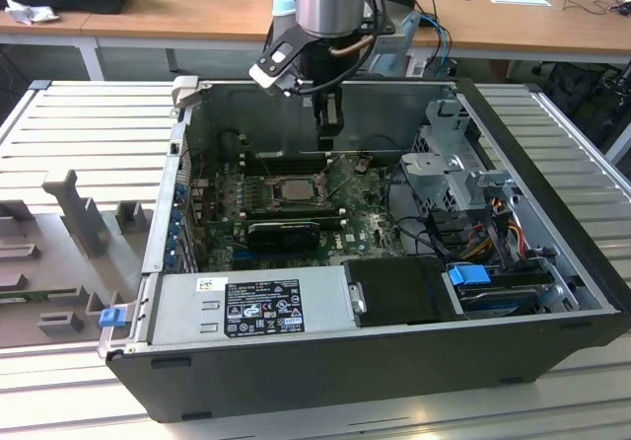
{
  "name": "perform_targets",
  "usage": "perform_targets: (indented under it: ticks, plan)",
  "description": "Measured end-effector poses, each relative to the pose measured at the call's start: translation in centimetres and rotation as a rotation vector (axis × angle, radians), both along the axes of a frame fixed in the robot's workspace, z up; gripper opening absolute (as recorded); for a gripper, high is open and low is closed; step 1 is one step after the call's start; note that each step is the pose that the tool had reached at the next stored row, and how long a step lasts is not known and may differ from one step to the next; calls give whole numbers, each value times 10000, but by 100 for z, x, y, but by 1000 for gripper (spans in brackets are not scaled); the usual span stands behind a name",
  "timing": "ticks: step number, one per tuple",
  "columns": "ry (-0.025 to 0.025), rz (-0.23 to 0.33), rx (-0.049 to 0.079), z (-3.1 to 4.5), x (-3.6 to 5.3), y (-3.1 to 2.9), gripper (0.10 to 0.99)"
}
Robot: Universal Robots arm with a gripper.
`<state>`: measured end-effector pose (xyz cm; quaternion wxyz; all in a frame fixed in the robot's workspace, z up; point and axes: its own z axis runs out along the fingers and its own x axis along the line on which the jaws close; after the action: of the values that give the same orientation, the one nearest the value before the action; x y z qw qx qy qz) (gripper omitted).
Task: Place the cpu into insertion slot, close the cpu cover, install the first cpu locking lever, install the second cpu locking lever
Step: 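Close the cpu cover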
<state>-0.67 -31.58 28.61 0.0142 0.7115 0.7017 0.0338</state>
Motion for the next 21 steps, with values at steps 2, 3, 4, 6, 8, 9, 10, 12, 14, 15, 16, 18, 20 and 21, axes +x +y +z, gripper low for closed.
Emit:
perform_targets:
  ticks: [2, 3, 4, 6, 8, 9, 10, 12, 14, 15, 16, 18, 20, 21]
  plan:
    - [11, 2, -1, -7, 152, 0, 106]
    - [12, 10, -2, -14, 182, 0, 106]
    - [10, 47, -1, -26, 199, 0, 106]
    - [11, 215, -1, -66, 212, 0, 106]
    - [26, 259, -1, -104, 230, 0, 106]
    - [43, 258, -1, -121, 246, 0, 106]
    - [61, 259, -1, -133, 266, 0, 106]
    - [164, 258, 0, -178, 331, 0, 106]
    - [278, 259, 0, -189, 413, -1, 106]
    - [286, 289, 3, -192, 456, 0, 106]
    - [287, 343, 2, -197, 483, 0, 106]
    - [287, 446, -2, -211, 515, -1, 106]
    - [304, 454, 2, -224, 553, 0, 106]
    - [320, 452, 3, -231, 569, 0, 106]
